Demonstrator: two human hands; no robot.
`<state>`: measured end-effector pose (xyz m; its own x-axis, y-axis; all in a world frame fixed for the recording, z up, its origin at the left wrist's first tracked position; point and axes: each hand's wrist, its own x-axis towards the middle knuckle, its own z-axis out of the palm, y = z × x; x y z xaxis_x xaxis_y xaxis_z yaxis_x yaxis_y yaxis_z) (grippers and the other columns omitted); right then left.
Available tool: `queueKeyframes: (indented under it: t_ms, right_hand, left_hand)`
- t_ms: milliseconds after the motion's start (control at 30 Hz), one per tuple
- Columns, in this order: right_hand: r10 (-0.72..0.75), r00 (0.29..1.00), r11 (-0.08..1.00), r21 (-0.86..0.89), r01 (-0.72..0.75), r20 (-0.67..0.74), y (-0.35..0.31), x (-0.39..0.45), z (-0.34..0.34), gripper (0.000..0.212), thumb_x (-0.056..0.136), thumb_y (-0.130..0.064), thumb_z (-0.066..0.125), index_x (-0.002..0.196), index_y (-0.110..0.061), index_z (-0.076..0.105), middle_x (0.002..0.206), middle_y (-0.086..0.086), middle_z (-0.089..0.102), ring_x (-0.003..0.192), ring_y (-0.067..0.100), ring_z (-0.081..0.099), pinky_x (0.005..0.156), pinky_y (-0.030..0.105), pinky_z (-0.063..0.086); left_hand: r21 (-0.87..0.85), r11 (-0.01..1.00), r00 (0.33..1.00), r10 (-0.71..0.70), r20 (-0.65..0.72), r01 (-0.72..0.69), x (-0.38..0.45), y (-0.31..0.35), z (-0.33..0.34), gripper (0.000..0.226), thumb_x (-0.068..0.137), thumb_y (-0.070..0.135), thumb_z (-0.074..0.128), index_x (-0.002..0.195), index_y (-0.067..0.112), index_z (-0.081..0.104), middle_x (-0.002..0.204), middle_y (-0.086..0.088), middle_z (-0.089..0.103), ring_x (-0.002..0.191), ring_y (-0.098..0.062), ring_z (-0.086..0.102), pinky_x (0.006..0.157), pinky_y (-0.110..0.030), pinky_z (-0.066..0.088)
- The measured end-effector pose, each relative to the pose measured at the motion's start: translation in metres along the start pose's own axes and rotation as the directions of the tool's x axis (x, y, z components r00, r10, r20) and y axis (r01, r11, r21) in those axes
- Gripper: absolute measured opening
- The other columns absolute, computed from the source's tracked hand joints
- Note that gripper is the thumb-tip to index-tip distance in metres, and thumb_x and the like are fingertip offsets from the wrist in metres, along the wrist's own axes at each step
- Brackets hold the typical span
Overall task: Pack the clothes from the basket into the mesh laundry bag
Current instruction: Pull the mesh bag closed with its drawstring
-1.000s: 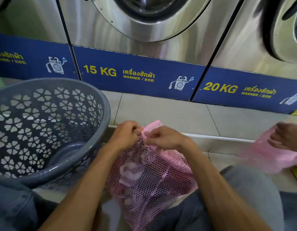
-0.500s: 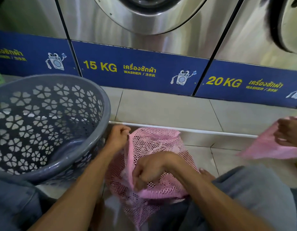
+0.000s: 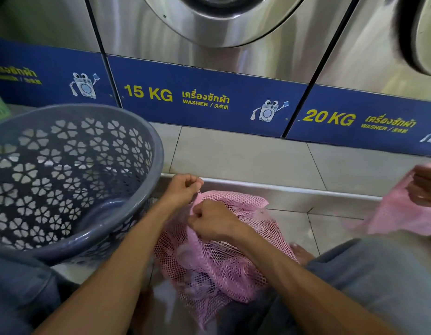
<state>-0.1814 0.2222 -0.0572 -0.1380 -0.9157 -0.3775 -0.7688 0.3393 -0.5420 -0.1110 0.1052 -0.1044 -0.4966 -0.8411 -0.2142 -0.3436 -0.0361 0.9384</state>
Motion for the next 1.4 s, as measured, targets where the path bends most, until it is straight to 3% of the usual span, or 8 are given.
queueKeyframes:
  t_ms: [300,633,800,900,1133,1233,1300,1400]
  right_hand:
    - [-0.120,0.913,0.980,-0.101,0.171,0.389,-0.019,-0.047,0.014,0.025,0.095,-0.031,0.060,0.080,-0.013,0.068,0.075,0.003,0.074,0.064,0.014,0.065,0.060,0.024,0.044]
    - [-0.078,0.741,0.991,-0.029,0.131,0.666,-0.030,-0.052,0.009,0.025,0.095,-0.018,0.068,0.073,-0.013,0.058,0.069,0.004,0.064,0.057,0.015,0.058,0.058,0.026,0.049]
    - [0.056,0.873,0.979,-0.198,0.048,0.485,-0.009,-0.034,-0.030,0.016,0.094,-0.023,0.066,0.081,-0.015,0.061,0.077,0.003,0.069,0.058,0.013,0.061,0.054,0.023,0.050]
    - [0.186,0.948,0.948,-0.301,-0.104,0.258,0.023,-0.024,-0.055,0.014,0.091,-0.020,0.061,0.088,-0.010,0.070,0.090,0.009,0.077,0.063,0.017,0.067,0.058,0.024,0.052]
    - [0.287,0.921,0.919,-0.196,-0.342,-0.263,0.062,-0.001,-0.029,0.031,0.098,-0.041,0.055,0.113,-0.018,0.070,0.123,0.010,0.070,0.114,0.032,0.065,0.092,0.037,0.051]
    - [0.270,0.904,0.948,-0.076,-0.311,-0.330,0.067,0.007,-0.021,0.024,0.098,-0.038,0.057,0.102,-0.019,0.072,0.116,0.014,0.073,0.111,0.035,0.066,0.092,0.038,0.053]
    - [0.275,0.907,0.956,-0.011,-0.294,-0.318,0.076,0.012,-0.017,0.020,0.093,-0.039,0.063,0.102,-0.023,0.070,0.116,0.012,0.073,0.111,0.033,0.066,0.093,0.038,0.053]
    - [0.325,0.938,0.937,-0.095,-0.336,-0.120,0.093,0.016,-0.008,0.083,0.074,-0.061,0.077,0.142,-0.023,0.050,0.147,0.014,0.055,0.134,0.034,0.051,0.108,0.043,0.045]
  left_hand:
    - [0.155,0.985,0.996,0.064,0.068,-0.074,0.002,-0.020,0.017,0.016,0.095,-0.001,0.058,0.102,-0.004,0.072,0.085,-0.007,0.066,0.078,-0.013,0.057,0.070,-0.022,0.046]
    - [0.177,0.979,0.984,0.068,0.162,-0.097,-0.005,-0.019,0.015,0.028,0.099,0.004,0.054,0.094,0.025,0.072,0.096,0.002,0.069,0.092,-0.013,0.059,0.079,-0.021,0.046]
    - [0.495,0.836,0.876,-0.037,0.481,-0.236,-0.008,0.001,0.005,0.041,0.094,-0.004,0.048,0.119,0.016,0.072,0.105,0.001,0.070,0.091,-0.017,0.062,0.072,-0.028,0.051]
    - [0.673,0.705,0.877,-0.155,0.454,-0.223,-0.016,-0.001,0.004,0.043,0.084,-0.005,0.049,0.110,0.017,0.076,0.105,-0.002,0.072,0.094,-0.019,0.062,0.077,-0.029,0.047]
    - [0.547,0.837,0.929,-0.212,0.304,0.012,-0.027,-0.010,0.010,0.036,0.091,0.048,0.047,0.092,0.021,0.071,0.118,-0.011,0.069,0.093,-0.021,0.061,0.080,-0.034,0.044]
    - [0.477,0.877,0.888,-0.265,0.375,0.060,-0.030,-0.010,0.013,0.082,0.070,0.090,0.045,0.128,0.035,0.063,0.126,0.002,0.064,0.108,-0.020,0.061,0.088,-0.034,0.046]
    - [0.553,0.833,0.918,-0.225,0.327,0.007,-0.030,-0.021,0.016,0.075,0.072,0.079,0.060,0.127,0.029,0.065,0.116,0.002,0.068,0.096,-0.017,0.063,0.077,-0.028,0.048]
    - [0.485,0.869,0.983,-0.158,0.093,0.094,-0.029,-0.039,0.017,0.045,0.084,0.051,0.070,0.113,0.017,0.075,0.102,-0.005,0.076,0.085,-0.018,0.065,0.075,-0.028,0.051]
